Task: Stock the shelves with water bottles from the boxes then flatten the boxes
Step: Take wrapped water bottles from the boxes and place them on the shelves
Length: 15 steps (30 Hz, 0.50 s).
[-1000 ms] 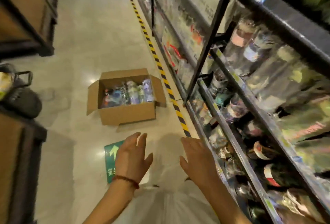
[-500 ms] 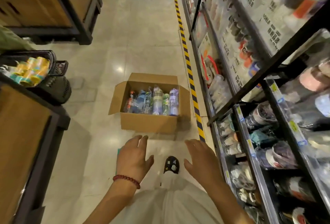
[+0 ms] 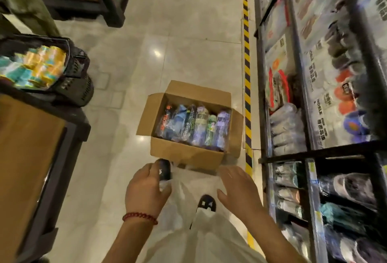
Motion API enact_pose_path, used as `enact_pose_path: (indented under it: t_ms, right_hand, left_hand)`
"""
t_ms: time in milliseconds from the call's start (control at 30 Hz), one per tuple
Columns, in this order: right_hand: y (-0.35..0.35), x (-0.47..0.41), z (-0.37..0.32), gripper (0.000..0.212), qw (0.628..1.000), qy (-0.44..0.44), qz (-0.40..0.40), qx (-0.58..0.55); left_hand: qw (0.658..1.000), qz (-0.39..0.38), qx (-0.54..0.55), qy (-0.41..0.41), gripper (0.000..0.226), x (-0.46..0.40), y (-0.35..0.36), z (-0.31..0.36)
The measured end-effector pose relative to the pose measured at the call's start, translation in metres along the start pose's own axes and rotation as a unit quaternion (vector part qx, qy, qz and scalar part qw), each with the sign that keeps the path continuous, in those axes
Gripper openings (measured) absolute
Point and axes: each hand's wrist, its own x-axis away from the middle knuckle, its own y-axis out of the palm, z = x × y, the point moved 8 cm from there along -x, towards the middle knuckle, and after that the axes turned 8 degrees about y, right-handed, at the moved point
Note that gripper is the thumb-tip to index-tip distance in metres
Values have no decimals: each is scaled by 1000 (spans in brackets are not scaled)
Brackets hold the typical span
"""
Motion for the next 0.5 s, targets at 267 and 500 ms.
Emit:
enact_pose_path:
  t_ms: [267, 500]
  right_hand:
    - [13, -141, -54, 45, 997, 30, -70, 1]
    - [60, -276, -37, 39, 985, 98, -140, -14]
  left_hand:
    - [995, -68, -2, 72, 62, -137, -10, -55]
    - [985, -119, -58, 110, 48, -298, 15, -67]
